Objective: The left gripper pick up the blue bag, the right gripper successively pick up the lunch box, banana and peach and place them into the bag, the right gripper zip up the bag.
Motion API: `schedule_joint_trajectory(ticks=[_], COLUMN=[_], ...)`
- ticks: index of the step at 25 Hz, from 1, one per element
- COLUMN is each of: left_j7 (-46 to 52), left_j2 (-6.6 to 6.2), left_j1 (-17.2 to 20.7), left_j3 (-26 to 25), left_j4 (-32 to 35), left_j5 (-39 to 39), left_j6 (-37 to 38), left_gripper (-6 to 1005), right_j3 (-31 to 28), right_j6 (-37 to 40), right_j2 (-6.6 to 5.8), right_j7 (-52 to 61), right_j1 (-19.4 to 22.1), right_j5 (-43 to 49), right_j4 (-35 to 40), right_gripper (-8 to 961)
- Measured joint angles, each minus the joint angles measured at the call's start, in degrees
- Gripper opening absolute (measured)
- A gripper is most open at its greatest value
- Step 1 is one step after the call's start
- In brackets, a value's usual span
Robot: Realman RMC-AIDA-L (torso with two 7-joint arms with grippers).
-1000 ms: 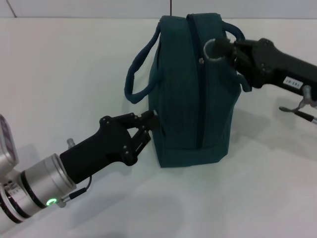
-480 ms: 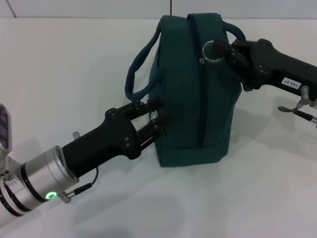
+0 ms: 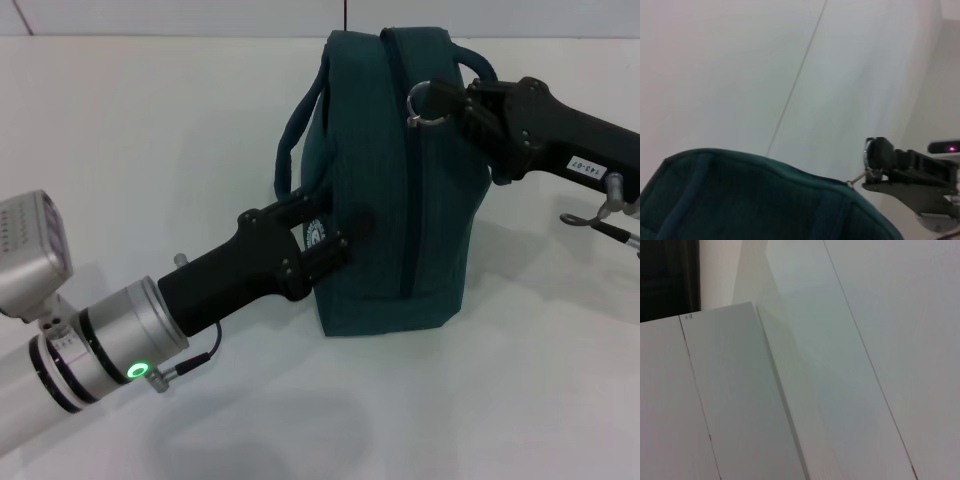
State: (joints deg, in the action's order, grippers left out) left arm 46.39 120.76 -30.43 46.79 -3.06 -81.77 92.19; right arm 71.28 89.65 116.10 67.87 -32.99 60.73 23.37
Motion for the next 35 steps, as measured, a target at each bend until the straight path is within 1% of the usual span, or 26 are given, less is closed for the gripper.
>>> schedule_joint_trajectory(ticks=[6,11,16,23,27,32,35], left_j7=[-0.4,-3.1,-3.3,-3.3,-3.2,-2.2,-0.8], left_j2=[0.00,-0.03,-0.01,-0.21,-0.63,-1.11,-1.38], left_j1=[-0.7,-0.7,-0.4,0.1,0.6,2.3,2.9], left_j3=[0.0,0.3,0.4,0.5,0.5,0.5,0.5], left_j4=[-0.8,-0.8,-0.8,-0.5,2.1,10.2,13.1], left_j5=[1.4,1.1,1.1,0.8,-1.4,-6.6,-7.7], left_j6=[-0.7,-0.6,-0.6,-0.6,-0.1,1.0,1.2], left_gripper=[554,545,412,394,392,387,380], right_j3=[-0.2,-0.4,-0.4,0.0,1.4,4.2,4.6], right_j6=[0.0,0.0,-1.0,-0.9,2.3,6.2,6.7], right_j2=[-0.11,-0.17,-0.17,0.00,0.09,0.09,0.10], right_j7=[0.0,0.0,-0.1,-1.6,-2.9,-2.9,-2.7], right_j1=[0.3,0.3,0.2,0.5,0.7,0.4,0.1], right_j5=[0.0,0.0,0.0,0.0,0.1,-0.1,-0.4], right_j4=[-0.1,-0.2,-0.2,-0.3,-0.2,0.4,0.5], right_gripper=[17,17,18,18,18,18,18])
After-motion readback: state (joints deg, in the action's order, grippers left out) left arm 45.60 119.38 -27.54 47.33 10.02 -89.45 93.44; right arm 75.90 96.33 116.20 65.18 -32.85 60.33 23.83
